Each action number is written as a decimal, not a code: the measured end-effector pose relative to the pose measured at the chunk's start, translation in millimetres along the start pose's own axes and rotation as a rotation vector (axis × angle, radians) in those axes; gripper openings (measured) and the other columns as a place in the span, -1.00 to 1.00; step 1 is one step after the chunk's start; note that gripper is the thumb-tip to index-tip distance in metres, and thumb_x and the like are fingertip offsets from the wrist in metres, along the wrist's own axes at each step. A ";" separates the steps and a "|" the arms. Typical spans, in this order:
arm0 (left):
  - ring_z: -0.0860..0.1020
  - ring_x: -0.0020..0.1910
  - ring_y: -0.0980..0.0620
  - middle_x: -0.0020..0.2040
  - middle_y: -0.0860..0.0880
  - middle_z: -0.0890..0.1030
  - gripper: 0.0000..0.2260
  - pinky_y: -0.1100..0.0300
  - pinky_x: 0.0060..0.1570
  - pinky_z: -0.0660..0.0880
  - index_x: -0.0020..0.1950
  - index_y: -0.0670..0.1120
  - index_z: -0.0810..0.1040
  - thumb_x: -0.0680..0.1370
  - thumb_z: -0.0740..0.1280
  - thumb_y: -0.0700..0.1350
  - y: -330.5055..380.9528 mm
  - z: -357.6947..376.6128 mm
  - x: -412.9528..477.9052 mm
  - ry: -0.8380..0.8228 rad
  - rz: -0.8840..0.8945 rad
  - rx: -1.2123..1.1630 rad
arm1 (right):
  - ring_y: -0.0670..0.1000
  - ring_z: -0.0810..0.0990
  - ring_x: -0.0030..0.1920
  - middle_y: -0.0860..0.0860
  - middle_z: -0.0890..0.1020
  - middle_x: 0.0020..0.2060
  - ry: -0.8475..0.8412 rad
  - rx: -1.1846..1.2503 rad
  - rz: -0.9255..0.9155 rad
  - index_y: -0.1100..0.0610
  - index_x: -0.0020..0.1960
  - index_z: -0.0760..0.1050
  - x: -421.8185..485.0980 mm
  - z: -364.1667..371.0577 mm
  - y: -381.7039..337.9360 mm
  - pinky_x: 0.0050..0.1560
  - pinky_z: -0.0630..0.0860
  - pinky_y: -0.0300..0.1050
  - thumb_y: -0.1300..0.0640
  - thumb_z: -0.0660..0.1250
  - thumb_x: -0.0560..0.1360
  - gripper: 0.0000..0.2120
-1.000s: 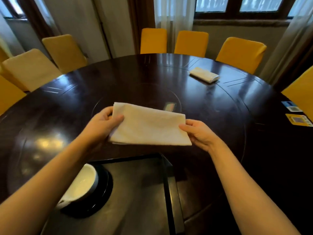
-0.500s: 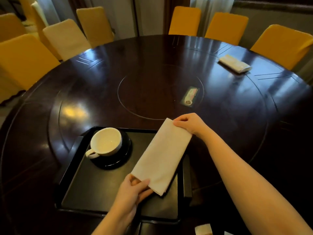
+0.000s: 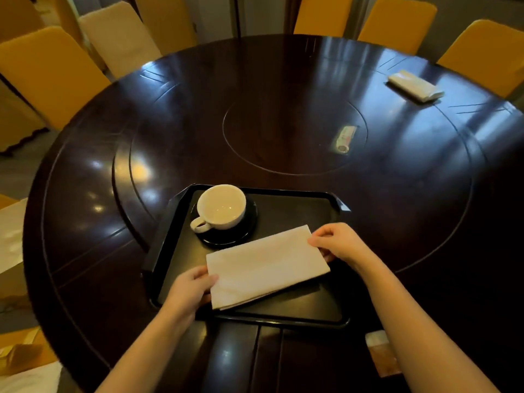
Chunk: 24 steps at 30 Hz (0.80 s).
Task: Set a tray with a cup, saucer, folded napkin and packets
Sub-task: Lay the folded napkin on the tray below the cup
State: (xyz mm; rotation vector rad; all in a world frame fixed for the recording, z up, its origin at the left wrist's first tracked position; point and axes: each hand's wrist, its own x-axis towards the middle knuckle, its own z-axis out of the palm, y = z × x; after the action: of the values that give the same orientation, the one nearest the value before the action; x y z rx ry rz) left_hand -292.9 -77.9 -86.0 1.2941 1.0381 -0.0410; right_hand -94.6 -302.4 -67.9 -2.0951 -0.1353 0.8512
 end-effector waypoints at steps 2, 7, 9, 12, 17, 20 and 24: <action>0.61 -0.13 -0.06 -0.03 -0.16 0.64 -0.77 0.16 -0.21 0.57 0.17 -0.23 0.52 0.52 0.28 -0.33 3.0 -18.5 11.5 0.014 0.046 0.133 | -0.01 0.62 -0.35 0.15 0.64 -0.29 0.018 0.086 0.034 0.23 -0.10 0.58 -16.0 24.2 8.4 -0.41 0.56 -0.22 0.22 0.39 0.45 -0.93; 0.56 0.00 -0.06 0.06 -0.13 0.62 -0.68 0.12 -0.05 0.46 0.25 -0.17 0.51 0.50 0.33 -0.23 9.9 -45.6 33.7 0.067 0.199 0.589 | 0.04 0.67 -0.27 0.16 0.66 -0.22 0.153 0.124 0.128 0.21 -0.08 0.56 -37.3 78.9 21.2 -0.40 0.58 -0.22 0.22 0.37 0.46 -0.93; 0.54 -0.01 -0.04 0.06 -0.10 0.61 -0.68 0.11 -0.06 0.46 0.26 -0.14 0.50 0.51 0.32 -0.19 13.4 -51.6 38.6 0.067 0.236 0.661 | 0.01 0.66 -0.26 0.11 0.66 -0.23 0.241 0.085 0.131 0.13 -0.13 0.55 -41.5 94.6 23.4 -0.40 0.57 -0.25 0.20 0.37 0.46 -0.99; 0.51 0.01 -0.03 0.10 -0.11 0.60 -0.68 0.10 -0.04 0.45 0.27 -0.12 0.48 0.51 0.31 -0.17 18.9 -58.3 42.6 0.081 0.269 0.748 | -0.04 0.65 -0.29 0.04 0.64 -0.25 0.305 0.039 0.140 0.06 -0.19 0.52 -44.4 110.7 23.8 -0.44 0.54 -0.28 0.16 0.37 0.46 -0.93; 0.52 0.07 -0.09 0.16 -0.14 0.56 -0.65 0.16 -0.11 0.40 0.31 -0.13 0.43 0.53 0.29 -0.17 22.3 -61.9 42.3 0.046 0.283 0.905 | -0.06 0.60 -0.27 -0.02 0.59 -0.25 0.395 -0.094 0.159 0.03 -0.20 0.51 -46.3 127.0 20.7 -0.30 0.60 -0.17 0.10 0.35 0.47 -0.93; 0.53 0.08 -0.09 0.15 -0.14 0.57 -0.65 0.15 -0.10 0.41 0.30 -0.14 0.42 0.52 0.30 -0.16 24.2 -63.7 40.8 0.035 0.291 0.960 | -0.10 0.54 -0.26 -0.07 0.55 -0.26 0.452 -0.158 0.135 0.05 -0.14 0.52 -46.6 128.9 18.3 -0.34 0.51 -0.21 0.09 0.33 0.47 -0.95; 0.53 0.08 -0.09 0.13 -0.13 0.58 -0.65 0.12 -0.07 0.42 0.28 -0.13 0.44 0.51 0.32 -0.14 21.0 -62.5 40.0 0.039 0.321 0.986 | -0.13 0.48 -0.28 -0.07 0.52 -0.27 0.504 -0.211 0.106 0.05 -0.15 0.49 -43.8 128.3 15.9 -0.40 0.34 -0.27 0.09 0.31 0.49 -0.95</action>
State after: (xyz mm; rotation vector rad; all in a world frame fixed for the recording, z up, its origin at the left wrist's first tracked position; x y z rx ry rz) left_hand -295.9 -1.0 -90.3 2.3482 0.8368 -0.3141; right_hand -210.2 -242.7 -109.2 -2.4670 0.1632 0.3573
